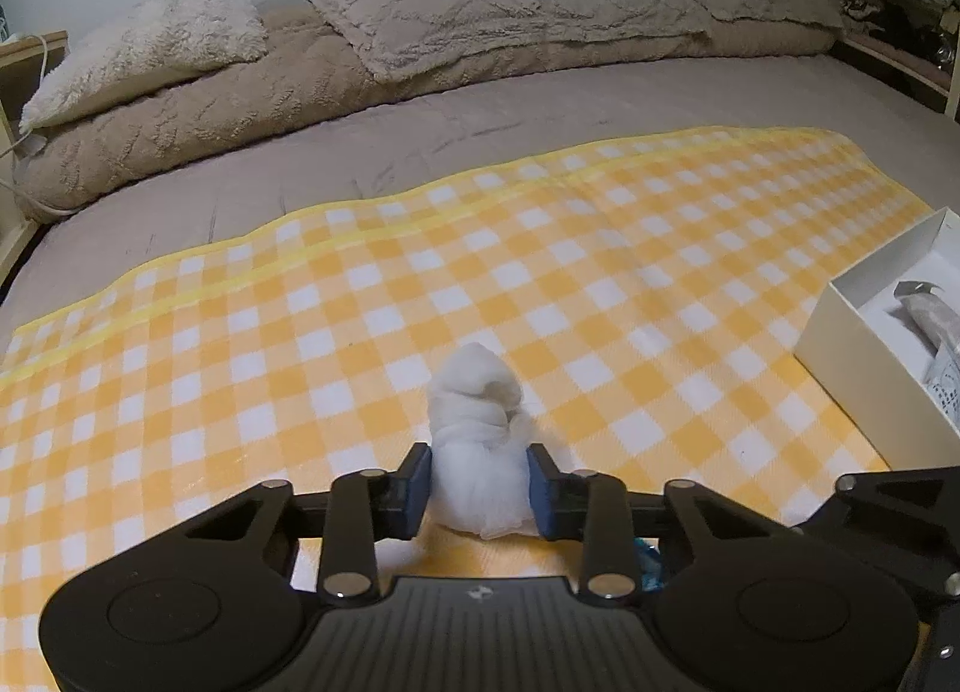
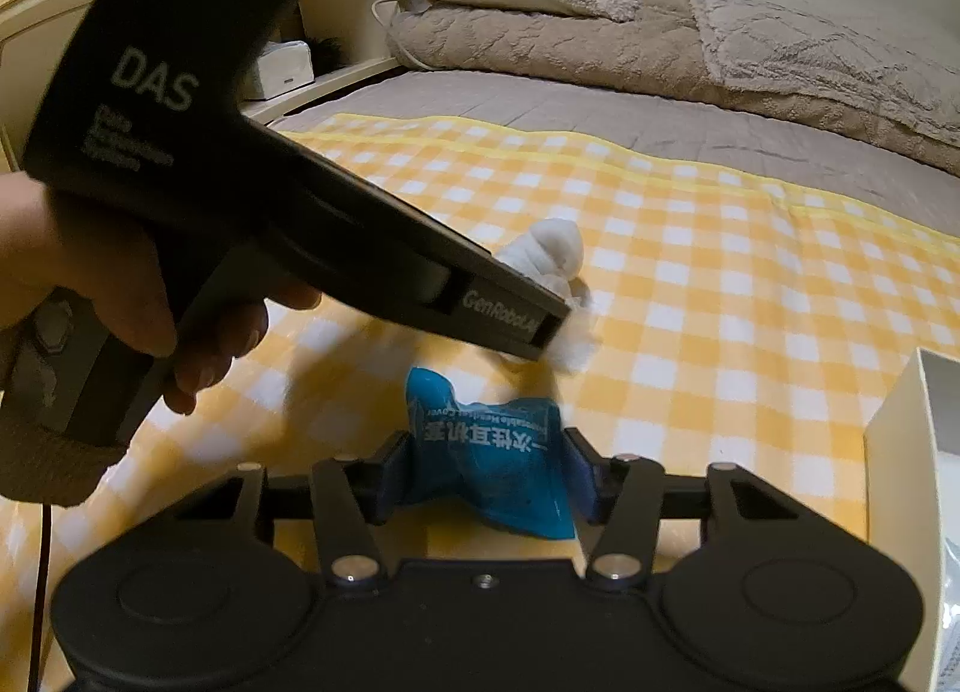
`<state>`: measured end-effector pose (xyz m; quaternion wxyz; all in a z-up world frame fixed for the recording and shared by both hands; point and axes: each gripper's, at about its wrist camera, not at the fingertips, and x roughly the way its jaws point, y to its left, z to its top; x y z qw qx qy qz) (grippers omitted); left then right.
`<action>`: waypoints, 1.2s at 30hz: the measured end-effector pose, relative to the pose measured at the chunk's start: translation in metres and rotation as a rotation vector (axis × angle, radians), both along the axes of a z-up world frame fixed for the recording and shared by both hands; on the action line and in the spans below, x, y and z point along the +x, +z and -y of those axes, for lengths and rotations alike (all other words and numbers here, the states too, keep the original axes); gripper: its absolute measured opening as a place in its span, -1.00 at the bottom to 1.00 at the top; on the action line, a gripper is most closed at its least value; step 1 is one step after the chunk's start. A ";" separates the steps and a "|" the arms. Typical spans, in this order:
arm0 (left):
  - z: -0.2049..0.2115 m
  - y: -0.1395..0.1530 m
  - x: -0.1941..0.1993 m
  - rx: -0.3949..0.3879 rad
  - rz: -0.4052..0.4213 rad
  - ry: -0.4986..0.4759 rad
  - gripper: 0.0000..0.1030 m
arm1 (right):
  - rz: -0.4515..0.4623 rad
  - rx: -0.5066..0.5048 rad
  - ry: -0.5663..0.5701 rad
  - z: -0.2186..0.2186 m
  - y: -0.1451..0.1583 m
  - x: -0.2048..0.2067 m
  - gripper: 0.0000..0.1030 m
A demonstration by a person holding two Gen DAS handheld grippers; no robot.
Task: Organize soft objects
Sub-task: 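Grasp the white plush toy with the left tool while the right tool grasps the blue packet, then lift the plush toy and blue packet and carry them over the box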
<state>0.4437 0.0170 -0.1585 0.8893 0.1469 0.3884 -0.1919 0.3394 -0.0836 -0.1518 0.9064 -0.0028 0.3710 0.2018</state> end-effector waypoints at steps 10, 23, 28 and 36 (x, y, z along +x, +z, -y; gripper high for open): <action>-0.009 0.013 -0.008 -0.046 0.002 0.063 -0.46 | -0.009 0.023 -0.043 0.015 0.007 -0.003 -0.08; -0.021 0.063 -0.039 -0.173 0.037 0.165 -0.46 | 0.055 0.024 -0.066 0.038 0.050 -0.023 -0.08; -0.020 0.091 -0.059 -0.197 0.064 0.160 -0.46 | 0.085 0.022 -0.082 0.053 0.071 -0.031 -0.08; -0.004 0.122 -0.092 -0.237 0.087 0.147 -0.46 | 0.142 -0.027 -0.066 0.081 0.112 -0.053 -0.08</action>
